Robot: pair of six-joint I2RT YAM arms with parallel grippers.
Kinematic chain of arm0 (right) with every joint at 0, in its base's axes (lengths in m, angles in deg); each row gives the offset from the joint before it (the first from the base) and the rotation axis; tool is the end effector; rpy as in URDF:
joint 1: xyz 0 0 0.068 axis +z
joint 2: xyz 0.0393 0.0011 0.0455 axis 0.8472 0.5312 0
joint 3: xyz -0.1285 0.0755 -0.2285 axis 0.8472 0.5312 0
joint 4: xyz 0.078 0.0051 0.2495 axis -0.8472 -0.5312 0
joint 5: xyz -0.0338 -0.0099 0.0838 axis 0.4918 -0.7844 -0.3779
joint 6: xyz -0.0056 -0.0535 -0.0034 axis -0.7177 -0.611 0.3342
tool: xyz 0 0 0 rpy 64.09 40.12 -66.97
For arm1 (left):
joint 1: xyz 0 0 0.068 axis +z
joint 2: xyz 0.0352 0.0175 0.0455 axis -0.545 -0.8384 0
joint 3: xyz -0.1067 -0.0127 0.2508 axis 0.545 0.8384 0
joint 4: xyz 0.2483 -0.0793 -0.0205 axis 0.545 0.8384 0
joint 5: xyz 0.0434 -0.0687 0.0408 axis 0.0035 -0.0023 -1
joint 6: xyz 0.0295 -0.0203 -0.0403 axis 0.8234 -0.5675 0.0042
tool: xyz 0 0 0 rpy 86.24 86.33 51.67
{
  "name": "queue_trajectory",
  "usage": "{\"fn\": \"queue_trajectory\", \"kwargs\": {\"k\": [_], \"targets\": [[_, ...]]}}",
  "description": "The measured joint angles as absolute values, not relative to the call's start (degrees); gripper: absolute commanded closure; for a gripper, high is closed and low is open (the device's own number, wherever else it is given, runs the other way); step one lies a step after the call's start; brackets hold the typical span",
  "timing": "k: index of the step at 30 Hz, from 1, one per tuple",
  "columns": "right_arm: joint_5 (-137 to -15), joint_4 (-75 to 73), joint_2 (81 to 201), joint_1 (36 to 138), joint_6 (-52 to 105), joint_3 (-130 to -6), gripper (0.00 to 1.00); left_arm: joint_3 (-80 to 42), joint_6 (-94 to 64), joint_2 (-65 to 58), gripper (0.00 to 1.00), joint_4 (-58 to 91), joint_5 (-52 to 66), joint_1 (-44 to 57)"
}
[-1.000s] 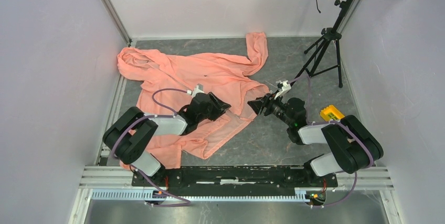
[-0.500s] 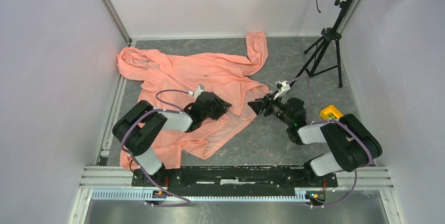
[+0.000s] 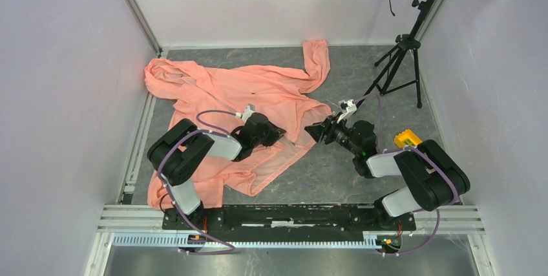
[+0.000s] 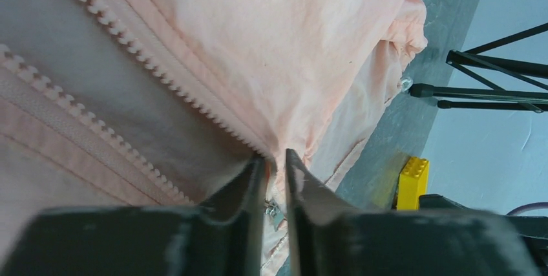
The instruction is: Zip up the jacket
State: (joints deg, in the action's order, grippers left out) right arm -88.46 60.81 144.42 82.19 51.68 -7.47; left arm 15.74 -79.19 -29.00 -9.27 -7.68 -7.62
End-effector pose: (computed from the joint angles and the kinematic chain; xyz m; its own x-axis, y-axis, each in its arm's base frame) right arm 0.2176 0.1113 0.1530 -0.4796 0.3341 -0.8114 -0.5136 0.6429 0.5683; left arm 0.2475 -0.2075 0.1183 -0.6724 -0.6917 -0.2637 -0.2785 0.5665 -0.7756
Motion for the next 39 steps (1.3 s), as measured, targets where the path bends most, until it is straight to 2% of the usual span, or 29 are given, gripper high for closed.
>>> {"fn": "queue_trajectory", "kwargs": {"k": [2,3,17,21,32,39], "targets": [[-89.4,60.8,144.4,82.2,52.6,-7.5,0.39,15.7,-78.9,-29.1,0.95,-9.3,-7.7,-7.6],[-90.1,60.8,144.4,82.2,53.1,-7.5,0.38,15.7,-78.7,-29.1,0.98,-9.4,-7.7,-7.6],[-97.4,61.0,144.7,82.2,58.2,-6.9,0.35,15.8,-71.7,-27.4,0.98,-16.0,-4.0,-7.5],[-98.8,64.1,147.5,82.2,59.8,-6.4,0.35,16.0,-71.6,-27.4,0.98,-18.1,-2.0,-7.3],[-101.0,73.8,155.2,82.2,65.8,-5.1,0.29,16.3,-71.5,-26.7,0.98,-19.7,1.4,-7.1],[-100.9,76.0,158.0,82.2,67.5,-5.1,0.27,17.5,-71.5,-23.8,0.98,-19.8,2.1,-6.8]]}}
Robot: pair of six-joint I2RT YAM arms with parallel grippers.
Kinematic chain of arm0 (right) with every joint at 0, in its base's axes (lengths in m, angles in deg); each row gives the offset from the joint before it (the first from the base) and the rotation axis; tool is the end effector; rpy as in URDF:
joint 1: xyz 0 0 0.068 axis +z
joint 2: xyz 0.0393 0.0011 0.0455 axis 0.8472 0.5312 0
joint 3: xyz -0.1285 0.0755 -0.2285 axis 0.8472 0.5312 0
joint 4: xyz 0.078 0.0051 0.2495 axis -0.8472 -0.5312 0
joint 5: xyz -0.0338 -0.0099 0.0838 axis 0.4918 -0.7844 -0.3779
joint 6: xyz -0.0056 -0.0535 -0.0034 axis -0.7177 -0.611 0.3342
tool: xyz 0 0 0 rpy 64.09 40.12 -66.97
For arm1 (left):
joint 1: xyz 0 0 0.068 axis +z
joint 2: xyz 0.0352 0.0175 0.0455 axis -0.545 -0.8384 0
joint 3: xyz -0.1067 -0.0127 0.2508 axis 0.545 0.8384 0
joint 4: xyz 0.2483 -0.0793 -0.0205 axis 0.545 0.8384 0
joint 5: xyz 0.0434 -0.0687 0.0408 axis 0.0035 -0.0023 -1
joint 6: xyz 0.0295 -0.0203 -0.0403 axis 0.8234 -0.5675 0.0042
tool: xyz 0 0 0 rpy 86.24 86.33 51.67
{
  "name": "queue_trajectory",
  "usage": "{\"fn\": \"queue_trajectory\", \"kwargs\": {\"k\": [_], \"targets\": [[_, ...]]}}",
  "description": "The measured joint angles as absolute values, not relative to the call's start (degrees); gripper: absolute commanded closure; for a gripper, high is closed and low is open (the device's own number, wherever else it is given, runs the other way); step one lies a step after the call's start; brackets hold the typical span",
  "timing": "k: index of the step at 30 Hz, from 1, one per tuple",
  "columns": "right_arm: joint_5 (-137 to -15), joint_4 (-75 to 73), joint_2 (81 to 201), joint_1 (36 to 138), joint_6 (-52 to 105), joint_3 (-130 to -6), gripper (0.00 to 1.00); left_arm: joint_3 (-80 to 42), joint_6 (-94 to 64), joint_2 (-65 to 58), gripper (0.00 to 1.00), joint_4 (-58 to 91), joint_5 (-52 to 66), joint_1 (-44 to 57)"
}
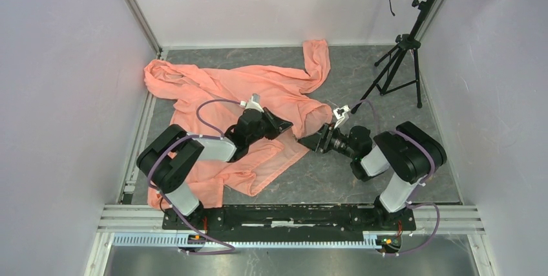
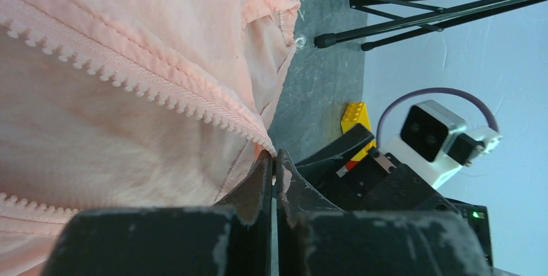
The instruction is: Zip up the jacket
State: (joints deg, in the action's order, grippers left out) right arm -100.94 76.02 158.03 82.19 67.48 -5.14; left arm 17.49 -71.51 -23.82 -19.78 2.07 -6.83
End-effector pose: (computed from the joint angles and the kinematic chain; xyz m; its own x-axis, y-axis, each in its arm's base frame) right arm 0.2115 0.1162 0.1195 -0.7104 0.3700 -0.5987 -0.4465 0.4206 0.7898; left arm 0.2466 -0.2089 0.1552 -0.7393 -0.5870 -0.3300 0.0000 0.4901 -0.8717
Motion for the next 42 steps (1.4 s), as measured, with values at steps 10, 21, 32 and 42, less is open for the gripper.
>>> {"fn": "queue_trajectory", "kwargs": {"k": [10,21,32,42], "targets": [[-101.3,80.5,163.5,82.3,70.5,-6.6,0.37,18.6,-71.5,-23.4,0.98,-21.6,3.3,-6.8],[-101.7,82.9,166.1,82.3,72.0,-8.6,0.38,19.4,-71.6,-23.4,0.98,-23.6,3.6,-6.2],[-101.9,82.6,168.0,82.8,71.9,-12.2,0.51,19.7,-71.6,-23.4,0.98,-25.8,4.8,-6.0],[-101.9,82.7,168.6,82.8,71.7,-12.7,0.75,20.0,-71.7,-23.4,0.98,-27.3,5.1,-5.7]]}}
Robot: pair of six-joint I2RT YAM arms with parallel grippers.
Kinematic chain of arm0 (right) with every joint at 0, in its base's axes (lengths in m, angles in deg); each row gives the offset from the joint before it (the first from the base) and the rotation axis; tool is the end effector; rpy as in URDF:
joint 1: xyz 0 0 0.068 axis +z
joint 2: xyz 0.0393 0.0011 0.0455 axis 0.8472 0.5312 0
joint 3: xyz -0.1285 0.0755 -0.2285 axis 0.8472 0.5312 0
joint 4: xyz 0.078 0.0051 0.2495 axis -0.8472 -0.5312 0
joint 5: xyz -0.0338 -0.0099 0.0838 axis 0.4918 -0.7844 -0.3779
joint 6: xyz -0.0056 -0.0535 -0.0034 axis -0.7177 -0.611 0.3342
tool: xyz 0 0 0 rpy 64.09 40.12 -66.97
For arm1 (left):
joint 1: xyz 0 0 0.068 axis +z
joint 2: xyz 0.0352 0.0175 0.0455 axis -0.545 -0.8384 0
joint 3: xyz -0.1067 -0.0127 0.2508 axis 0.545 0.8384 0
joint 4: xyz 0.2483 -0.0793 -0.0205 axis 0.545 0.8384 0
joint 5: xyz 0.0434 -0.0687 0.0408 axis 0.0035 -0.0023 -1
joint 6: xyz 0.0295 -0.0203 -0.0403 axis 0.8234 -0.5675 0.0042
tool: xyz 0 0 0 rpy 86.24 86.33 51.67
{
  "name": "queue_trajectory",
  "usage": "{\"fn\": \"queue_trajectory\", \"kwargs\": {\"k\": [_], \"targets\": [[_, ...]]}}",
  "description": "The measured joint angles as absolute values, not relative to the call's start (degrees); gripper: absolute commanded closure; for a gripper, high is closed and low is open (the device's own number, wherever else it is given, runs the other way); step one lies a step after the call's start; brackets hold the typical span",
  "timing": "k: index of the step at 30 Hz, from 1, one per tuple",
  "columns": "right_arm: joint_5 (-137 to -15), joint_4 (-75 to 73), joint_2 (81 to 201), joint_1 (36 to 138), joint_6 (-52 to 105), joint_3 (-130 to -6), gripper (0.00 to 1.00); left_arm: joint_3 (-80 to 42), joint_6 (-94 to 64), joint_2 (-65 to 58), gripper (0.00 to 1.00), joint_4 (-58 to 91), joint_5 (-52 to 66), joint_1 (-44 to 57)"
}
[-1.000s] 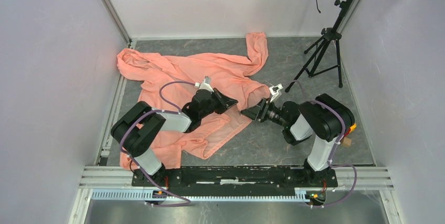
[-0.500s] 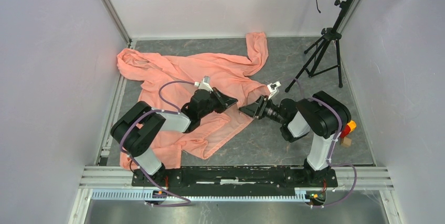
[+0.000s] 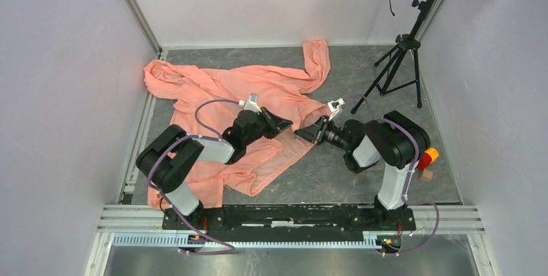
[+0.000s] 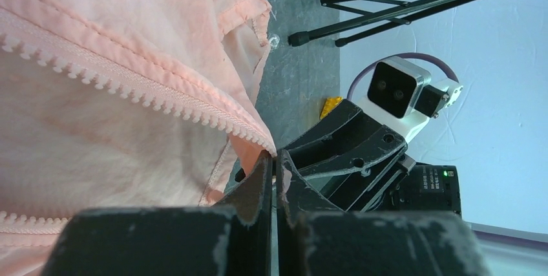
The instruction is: Zip up the jacket
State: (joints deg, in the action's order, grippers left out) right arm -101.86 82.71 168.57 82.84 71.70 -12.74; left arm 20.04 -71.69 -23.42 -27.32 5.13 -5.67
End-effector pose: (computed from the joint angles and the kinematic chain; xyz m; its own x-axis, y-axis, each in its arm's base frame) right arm 0.2420 0.1339 0.1112 -0.7197 0.3961 -0.5702 -0.4516 0.3568 0.8178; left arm 0.2452 -0.2018 0.1587 -0.7368 -0.5900 -0.3302 0.0667 0.4226 -0.9039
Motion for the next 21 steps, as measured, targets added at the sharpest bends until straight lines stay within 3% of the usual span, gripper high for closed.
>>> {"fn": "queue_trajectory", "kwargs": {"k": [6,15,21], "targets": [[-101.9,83.1,168.6,82.8,71.8,-12.7,0.71,20.7,-72.1,-23.4,0.98,-27.8,5.1,-5.2],[-102.5,83.8,168.9,82.8,72.0,-12.7,0.89,21.5,-72.2,-23.4,0.98,-28.2,5.9,-4.7],[-103.1,84.0,169.8,82.8,72.3,-13.3,0.83,21.5,-72.6,-23.4,0.98,-28.2,6.3,-4.7]]}}
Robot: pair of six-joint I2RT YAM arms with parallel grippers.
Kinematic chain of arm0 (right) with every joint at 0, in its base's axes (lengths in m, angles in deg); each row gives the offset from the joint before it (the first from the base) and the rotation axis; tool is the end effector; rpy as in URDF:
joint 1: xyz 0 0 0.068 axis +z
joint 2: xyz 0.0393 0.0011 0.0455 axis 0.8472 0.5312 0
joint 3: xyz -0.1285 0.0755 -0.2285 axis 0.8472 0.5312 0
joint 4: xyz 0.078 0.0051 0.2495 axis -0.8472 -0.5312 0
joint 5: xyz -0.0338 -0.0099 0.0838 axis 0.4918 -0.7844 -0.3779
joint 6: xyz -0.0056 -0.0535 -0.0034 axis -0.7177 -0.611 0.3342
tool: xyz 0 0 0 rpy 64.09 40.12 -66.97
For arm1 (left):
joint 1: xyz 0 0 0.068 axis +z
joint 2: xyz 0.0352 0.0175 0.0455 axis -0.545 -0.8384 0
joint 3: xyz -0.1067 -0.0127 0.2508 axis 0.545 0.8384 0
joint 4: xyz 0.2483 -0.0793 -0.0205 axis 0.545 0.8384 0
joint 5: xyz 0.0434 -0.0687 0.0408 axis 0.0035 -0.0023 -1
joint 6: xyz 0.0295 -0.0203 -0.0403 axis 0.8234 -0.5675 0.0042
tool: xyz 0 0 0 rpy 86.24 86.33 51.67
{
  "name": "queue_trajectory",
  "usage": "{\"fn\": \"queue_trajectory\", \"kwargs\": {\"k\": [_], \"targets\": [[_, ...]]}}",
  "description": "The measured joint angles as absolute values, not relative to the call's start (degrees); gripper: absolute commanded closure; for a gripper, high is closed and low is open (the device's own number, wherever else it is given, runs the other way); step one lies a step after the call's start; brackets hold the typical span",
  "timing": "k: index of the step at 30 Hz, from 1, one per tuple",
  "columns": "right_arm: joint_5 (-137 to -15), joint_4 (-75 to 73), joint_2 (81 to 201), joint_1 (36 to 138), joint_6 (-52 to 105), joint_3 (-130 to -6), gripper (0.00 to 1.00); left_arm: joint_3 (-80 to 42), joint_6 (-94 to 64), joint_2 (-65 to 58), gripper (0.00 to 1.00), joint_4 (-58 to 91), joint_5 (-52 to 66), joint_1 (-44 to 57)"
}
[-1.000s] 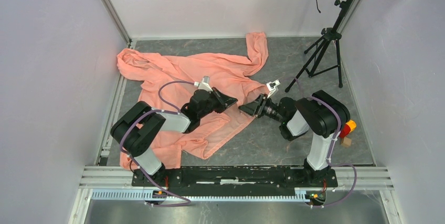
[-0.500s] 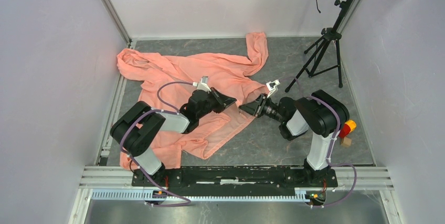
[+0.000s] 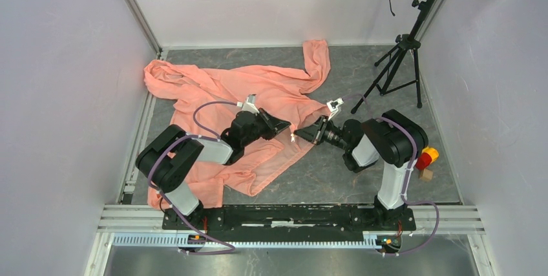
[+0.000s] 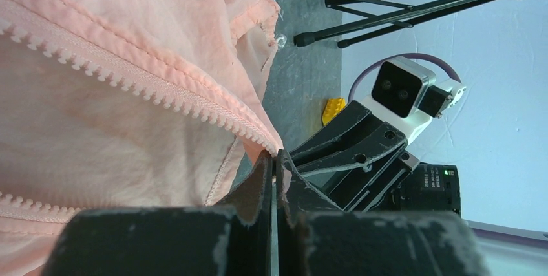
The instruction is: Zip up the jacket
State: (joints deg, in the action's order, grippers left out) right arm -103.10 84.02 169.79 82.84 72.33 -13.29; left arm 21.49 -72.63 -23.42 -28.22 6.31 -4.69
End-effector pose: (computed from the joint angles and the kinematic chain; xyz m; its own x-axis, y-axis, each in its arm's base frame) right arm 0.2437 0.1354 0.1098 -0.7278 0.3880 -0.5654 -0.4588 0.3374 0.8220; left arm 0.2441 -0.1950 0.1535 -0.7429 -0.5944 -0.3080 0.0456 0.4140 -0.9091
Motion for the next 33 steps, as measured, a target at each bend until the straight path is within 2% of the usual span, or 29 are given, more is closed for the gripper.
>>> {"fn": "queue_trajectory", "kwargs": {"k": [3,7,9,11,13,19,22,24,27,28,31,33], "targets": [[-103.4,84.1,170.0,82.8,72.4,-13.5,0.85,21.5,-72.7,-23.4,0.98,-28.4,6.4,-4.6],[-103.6,84.3,170.4,82.8,72.6,-13.6,0.99,21.5,-72.8,-23.4,0.98,-28.5,6.6,-4.6],[-103.8,84.4,170.7,82.8,72.9,-13.7,1.00,21.5,-72.8,-23.4,0.96,-28.5,6.6,-4.6],[-104.0,84.4,171.1,82.8,73.2,-13.9,1.00,21.5,-72.8,-23.4,0.88,-28.5,6.8,-4.6],[-104.2,84.4,171.5,82.8,73.3,-14.0,1.00,21.5,-72.8,-23.4,0.73,-28.1,7.3,-4.6],[-105.1,84.4,171.6,82.8,73.2,-14.0,1.00,22.3,-72.6,-21.7,0.40,-25.6,8.2,-4.4],[-105.6,84.4,171.8,82.8,73.3,-14.0,1.00,23.5,-71.4,-16.6,0.32,-19.4,8.9,-4.2],[-105.9,84.4,172.3,82.7,73.5,-14.0,1.00,23.9,-70.8,-12.5,0.33,-13.8,9.1,-4.2],[-106.1,84.4,172.6,82.6,73.7,-14.0,1.00,24.0,-70.8,-4.9,0.50,-2.0,9.1,-4.2],[-106.2,84.4,172.6,82.5,73.8,-14.0,1.00,23.8,-70.9,-2.9,0.53,1.9,9.0,-4.2],[-106.2,84.4,172.6,82.5,73.8,-14.0,1.00,22.2,-73.0,0.6,0.53,13.8,8.8,-4.2],[-106.2,84.4,172.6,82.6,73.9,-14.0,1.00,21.6,-76.4,0.8,0.58,18.7,9.1,-4.2]]}}
